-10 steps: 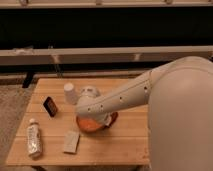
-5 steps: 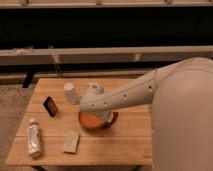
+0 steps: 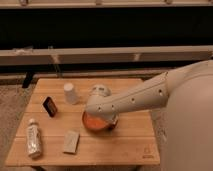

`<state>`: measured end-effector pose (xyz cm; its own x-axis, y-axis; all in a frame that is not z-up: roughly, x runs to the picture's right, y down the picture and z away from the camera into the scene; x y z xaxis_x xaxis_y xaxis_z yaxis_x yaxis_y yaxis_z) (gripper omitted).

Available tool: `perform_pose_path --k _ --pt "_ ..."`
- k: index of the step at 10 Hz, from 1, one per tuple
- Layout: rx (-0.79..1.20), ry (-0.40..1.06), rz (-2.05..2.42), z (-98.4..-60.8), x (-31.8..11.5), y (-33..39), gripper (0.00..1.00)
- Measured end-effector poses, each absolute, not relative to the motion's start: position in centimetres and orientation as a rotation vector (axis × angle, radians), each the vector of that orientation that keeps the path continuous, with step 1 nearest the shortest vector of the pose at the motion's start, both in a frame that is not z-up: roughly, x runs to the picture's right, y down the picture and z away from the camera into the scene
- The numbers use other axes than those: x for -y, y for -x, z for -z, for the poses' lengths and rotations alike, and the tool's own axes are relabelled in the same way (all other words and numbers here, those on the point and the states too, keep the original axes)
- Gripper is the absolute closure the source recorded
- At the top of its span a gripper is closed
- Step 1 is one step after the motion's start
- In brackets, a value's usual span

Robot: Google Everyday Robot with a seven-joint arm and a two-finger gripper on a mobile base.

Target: Drag the ceramic bowl in a circle

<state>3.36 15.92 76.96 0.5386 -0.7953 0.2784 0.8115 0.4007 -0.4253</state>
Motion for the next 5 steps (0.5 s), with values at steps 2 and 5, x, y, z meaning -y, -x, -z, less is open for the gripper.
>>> perform_pose_path --k 2,5 --pt "0.049 0.547 1.030 -77.37 -15.00 -2.94 0.63" --pt "0.052 0.550 1.049 -77.78 -14.67 -3.02 0.58"
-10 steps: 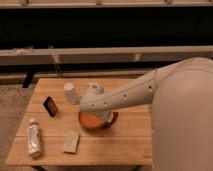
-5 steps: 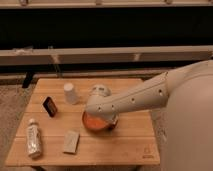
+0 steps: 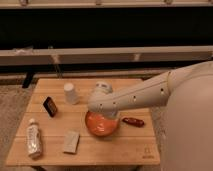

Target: Drag the ceramic bowl in a circle

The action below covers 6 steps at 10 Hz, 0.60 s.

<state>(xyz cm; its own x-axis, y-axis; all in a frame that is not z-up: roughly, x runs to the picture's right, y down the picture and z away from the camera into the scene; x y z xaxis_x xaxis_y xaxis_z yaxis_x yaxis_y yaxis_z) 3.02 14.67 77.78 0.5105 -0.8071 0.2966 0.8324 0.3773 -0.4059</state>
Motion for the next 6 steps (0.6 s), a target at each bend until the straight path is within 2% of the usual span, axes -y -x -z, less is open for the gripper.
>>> perform_pose_path --k 4,6 --pt "0.055 0.545 1.079 -78.9 -13.1 -0.2 0.20" --pt "0.054 0.546 1.093 -78.9 -13.2 -0.5 0.16"
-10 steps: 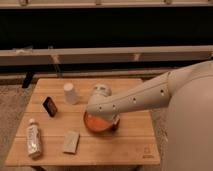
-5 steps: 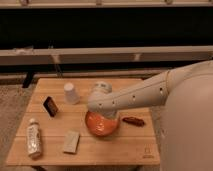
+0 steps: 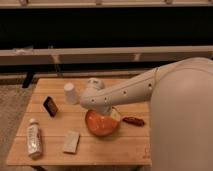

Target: Drag the ceramic bowl in a circle

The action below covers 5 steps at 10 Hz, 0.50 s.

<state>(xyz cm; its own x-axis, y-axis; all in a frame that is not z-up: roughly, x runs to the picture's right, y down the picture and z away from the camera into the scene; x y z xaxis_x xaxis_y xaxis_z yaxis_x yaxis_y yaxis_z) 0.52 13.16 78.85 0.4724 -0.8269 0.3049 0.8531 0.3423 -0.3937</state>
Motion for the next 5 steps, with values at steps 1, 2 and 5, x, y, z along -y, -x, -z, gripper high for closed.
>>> perform_pose_path --k 1,2,5 --pt "0.052 0.546 1.093 -78.81 -13.15 -0.60 0.16" --pt "0.055 0.540 1.096 -78.66 -12.85 0.11 0.16" --pt "0.057 0.533 1.100 -78.57 -12.29 -0.29 0.16"
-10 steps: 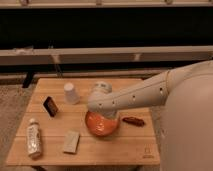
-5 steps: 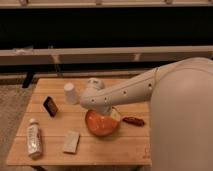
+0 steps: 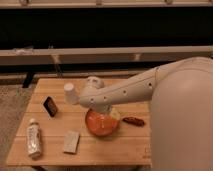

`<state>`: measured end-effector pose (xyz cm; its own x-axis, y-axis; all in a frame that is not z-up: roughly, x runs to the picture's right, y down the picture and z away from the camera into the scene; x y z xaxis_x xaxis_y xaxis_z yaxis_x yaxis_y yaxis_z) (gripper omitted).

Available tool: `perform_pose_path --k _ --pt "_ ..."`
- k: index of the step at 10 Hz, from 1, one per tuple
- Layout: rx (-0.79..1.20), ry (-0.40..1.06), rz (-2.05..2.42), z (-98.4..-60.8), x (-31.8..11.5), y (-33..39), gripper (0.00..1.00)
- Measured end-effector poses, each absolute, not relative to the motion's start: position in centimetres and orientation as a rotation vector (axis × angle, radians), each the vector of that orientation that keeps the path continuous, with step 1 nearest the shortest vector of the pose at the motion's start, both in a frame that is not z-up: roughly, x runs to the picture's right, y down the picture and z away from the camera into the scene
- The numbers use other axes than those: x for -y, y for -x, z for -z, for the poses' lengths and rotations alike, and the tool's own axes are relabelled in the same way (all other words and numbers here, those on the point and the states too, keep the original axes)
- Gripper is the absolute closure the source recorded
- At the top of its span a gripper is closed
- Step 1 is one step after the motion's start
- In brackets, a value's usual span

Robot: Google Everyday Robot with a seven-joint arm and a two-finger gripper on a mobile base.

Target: Drag the ceramic bowl in a circle

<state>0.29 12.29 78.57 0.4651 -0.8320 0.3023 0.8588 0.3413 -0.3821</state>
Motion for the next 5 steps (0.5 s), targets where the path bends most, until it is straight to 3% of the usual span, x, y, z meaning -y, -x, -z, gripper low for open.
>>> perform_pose_path --k 5 --pt "0.058 0.522 1.104 -78.45 -11.29 -1.05 0.16"
